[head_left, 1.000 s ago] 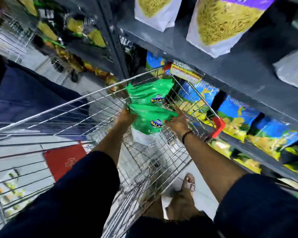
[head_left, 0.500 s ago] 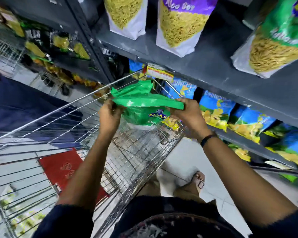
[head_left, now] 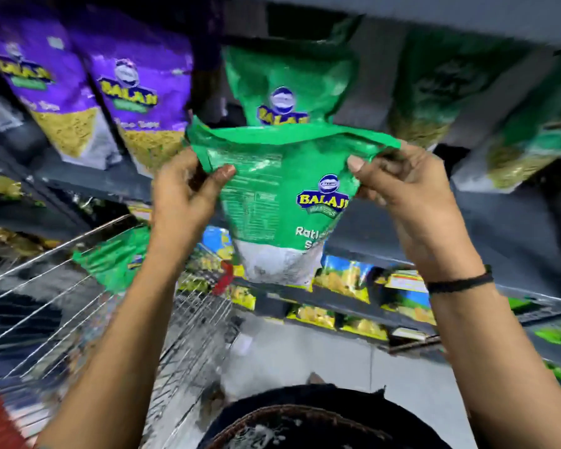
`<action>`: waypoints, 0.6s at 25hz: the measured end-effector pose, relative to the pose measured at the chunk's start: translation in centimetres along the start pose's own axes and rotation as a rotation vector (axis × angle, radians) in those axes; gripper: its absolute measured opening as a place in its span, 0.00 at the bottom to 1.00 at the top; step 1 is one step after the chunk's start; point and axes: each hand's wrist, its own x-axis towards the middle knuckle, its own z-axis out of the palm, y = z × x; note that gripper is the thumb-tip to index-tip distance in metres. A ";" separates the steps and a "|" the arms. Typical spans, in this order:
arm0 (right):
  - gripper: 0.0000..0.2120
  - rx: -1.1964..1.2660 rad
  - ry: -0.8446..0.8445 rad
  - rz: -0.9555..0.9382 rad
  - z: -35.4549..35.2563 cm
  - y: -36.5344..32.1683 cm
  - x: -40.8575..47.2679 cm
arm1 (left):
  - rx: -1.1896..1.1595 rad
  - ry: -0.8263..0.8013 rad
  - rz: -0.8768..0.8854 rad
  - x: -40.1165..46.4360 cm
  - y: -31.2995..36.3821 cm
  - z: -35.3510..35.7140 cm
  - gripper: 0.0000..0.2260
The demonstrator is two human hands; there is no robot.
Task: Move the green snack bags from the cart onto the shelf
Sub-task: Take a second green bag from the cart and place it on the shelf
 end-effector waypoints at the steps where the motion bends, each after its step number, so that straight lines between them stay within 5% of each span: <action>1: 0.19 -0.025 0.025 -0.022 -2.5 -0.6 0.5 | -0.028 -0.022 0.035 0.6 1.4 2.5 0.07; 4: 0.29 -0.066 0.120 -0.064 -8.9 -2.3 1.8 | -0.028 -0.049 0.099 2.9 3.9 9.5 0.13; 7: 0.08 -0.058 0.241 -0.082 -14.2 -3.6 3.0 | 0.040 -0.084 0.165 5.8 5.1 15.6 0.15; 15: 0.13 -0.096 0.367 -0.028 -18.4 0.5 6.5 | 0.174 -0.169 0.087 8.9 2.1 23.0 0.25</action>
